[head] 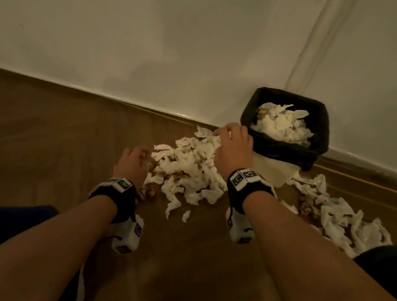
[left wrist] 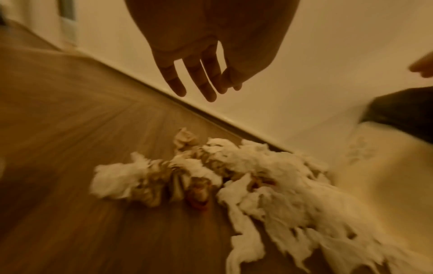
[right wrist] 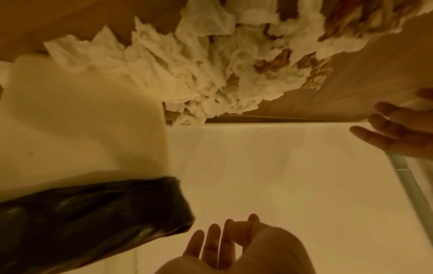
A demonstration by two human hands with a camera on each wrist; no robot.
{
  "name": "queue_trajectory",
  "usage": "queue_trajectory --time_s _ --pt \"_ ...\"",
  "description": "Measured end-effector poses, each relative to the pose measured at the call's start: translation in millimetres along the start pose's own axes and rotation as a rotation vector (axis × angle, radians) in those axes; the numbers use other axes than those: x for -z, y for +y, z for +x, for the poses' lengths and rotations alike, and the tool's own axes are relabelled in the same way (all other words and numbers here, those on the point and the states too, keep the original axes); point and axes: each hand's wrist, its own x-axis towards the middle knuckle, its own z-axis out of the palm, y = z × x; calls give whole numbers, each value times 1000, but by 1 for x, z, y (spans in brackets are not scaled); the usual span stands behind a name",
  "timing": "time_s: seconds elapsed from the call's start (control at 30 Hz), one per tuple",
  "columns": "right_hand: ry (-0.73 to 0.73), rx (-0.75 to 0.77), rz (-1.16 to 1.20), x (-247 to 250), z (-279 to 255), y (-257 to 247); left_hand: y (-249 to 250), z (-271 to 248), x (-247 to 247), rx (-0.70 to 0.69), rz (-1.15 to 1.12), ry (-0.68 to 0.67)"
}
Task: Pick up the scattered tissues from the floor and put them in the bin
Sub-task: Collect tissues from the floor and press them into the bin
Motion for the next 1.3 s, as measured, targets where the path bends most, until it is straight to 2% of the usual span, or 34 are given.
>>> queue_trajectory --time_s 0.13,0.27,0.47,0.57,0.63,0.73,1.0,1.17,1.3 --pt "-148 58 -2 -23 -2 -24 -53 -8 -6 192 36 -115" --pt "-310 100 7 -50 -4 -38 -78 -15 -23 319 136 -273" --pt "-564 70 47 -90 -9 -67 -73 -28 -56 360 76 -251" --pt "-662 95 58 -103 -11 -79 -73 -26 -67 443 87 -270" --pt "-695 112 58 -109 -11 -84 -81 -26 -68 481 92 -247" --pt "-714 83 64 -116 -10 -84 -91 -26 -63 459 101 -185" --pt "-725 5 62 -127 -13 -84 -106 -35 -60 357 -162 -168" --pt "-754 25 117 -136 -15 -96 -110 -40 -55 486 -244 -155" --pt "-792 46 133 -148 -17 -103 -116 -36 -48 551 -326 -78"
